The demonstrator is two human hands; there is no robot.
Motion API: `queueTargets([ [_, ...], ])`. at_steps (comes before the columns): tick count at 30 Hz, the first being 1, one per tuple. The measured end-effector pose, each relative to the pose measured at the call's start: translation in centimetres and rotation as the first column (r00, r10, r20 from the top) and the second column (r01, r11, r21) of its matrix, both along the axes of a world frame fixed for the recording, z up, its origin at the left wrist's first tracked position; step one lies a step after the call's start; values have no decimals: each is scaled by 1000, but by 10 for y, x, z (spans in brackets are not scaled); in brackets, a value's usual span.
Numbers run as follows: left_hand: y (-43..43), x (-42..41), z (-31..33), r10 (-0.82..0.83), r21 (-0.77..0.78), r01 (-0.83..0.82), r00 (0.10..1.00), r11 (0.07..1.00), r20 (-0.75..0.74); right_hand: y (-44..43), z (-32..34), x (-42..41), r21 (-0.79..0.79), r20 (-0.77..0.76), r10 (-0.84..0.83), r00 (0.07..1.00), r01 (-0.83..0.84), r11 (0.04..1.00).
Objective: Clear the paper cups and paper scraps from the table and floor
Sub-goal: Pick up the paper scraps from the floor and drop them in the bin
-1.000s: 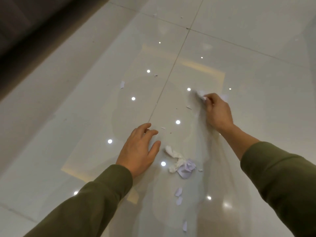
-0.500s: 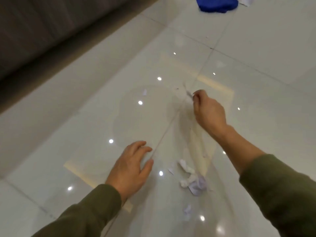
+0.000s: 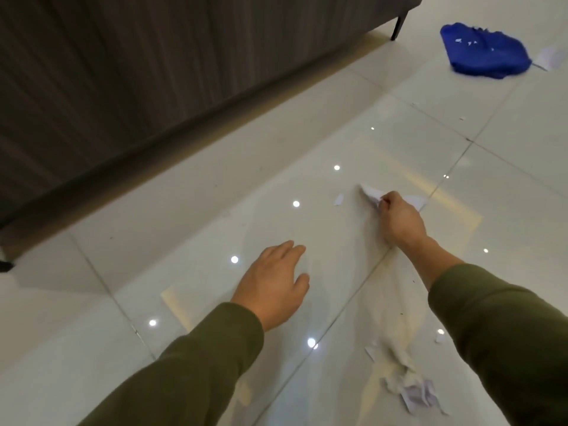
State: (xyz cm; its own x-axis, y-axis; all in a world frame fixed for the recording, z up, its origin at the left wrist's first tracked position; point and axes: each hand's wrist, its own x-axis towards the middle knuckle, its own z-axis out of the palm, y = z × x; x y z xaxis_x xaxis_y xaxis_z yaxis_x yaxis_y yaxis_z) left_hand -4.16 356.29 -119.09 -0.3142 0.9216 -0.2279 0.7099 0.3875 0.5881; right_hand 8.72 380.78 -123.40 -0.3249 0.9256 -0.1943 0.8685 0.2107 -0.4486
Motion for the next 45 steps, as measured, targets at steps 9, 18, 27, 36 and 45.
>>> queueTargets([
  [9, -15, 2, -11, 94, -7, -94, 994, 996, 56, -35, -3, -36, -83, -1, 268, 963, -267, 960],
  [18, -15, -21, -11, -81, -47, 72, 969, 996, -235, -141, -3, -29, -35, 185, 623, 760, -628, 777],
  [27, -66, 42, -34, -252, 21, 256, 960, 966, -123, -237, 5, 32, -151, 103, 630, 770, -614, 775],
  [36, -58, -45, -6, 162, 218, -113, 962, 969, -218, -214, 46, 28, 6, -300, 185, 936, -192, 981],
  [45, -23, -97, -47, 368, -44, -377, 919, 925, -139, -202, 36, 60, -128, -164, 48, 985, -70, 989],
])
